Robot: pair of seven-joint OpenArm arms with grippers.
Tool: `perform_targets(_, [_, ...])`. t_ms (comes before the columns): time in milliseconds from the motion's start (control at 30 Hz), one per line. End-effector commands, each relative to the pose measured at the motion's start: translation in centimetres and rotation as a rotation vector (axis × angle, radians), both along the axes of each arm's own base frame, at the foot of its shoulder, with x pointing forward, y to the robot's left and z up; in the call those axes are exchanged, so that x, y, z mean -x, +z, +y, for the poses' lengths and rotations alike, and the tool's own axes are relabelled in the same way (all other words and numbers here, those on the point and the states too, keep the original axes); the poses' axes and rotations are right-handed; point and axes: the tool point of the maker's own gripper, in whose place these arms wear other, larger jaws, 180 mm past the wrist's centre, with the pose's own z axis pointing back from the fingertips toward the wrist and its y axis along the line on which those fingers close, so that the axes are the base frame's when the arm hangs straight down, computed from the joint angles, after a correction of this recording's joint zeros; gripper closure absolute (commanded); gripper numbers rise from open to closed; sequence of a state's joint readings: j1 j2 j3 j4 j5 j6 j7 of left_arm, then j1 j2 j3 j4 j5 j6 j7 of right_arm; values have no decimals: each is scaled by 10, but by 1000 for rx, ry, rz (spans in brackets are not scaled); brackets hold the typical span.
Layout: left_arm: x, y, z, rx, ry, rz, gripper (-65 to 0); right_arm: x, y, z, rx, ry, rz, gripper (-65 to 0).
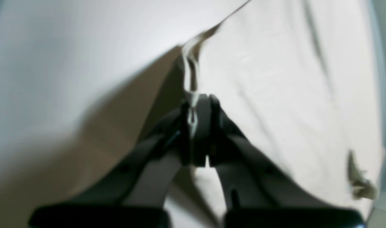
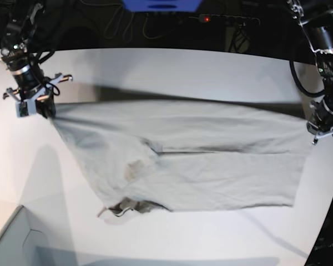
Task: Layout the t-shirt on the table in an organized manner, then fold the t-shirt properly
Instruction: 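Lift the shirt edge with both grippers and pull it taut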
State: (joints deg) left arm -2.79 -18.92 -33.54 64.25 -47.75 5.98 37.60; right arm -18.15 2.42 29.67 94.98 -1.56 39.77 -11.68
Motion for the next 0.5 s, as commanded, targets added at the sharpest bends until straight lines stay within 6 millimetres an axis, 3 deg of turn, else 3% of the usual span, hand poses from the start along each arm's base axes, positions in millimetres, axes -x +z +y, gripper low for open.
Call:
perform_targets(0, [-3, 13, 11, -28, 7, -30, -1, -1, 11, -2, -5, 8, -52, 0])
perform_targets(133, [19, -4, 11, -28, 6, 24, -1, 32, -16, -13, -33, -35, 17, 0])
perform_targets(267, [40, -15, 14, -29, 17, 66, -1, 52, -38, -32, -63, -108, 60, 0])
perform_targets(333, [55, -19, 21, -22, 52, 77, -1, 57, -41, -44, -54, -130, 72, 0])
perform_targets(467, [75, -23, 24, -5, 100, 81, -1, 74, -53, -46, -61, -136, 115, 0])
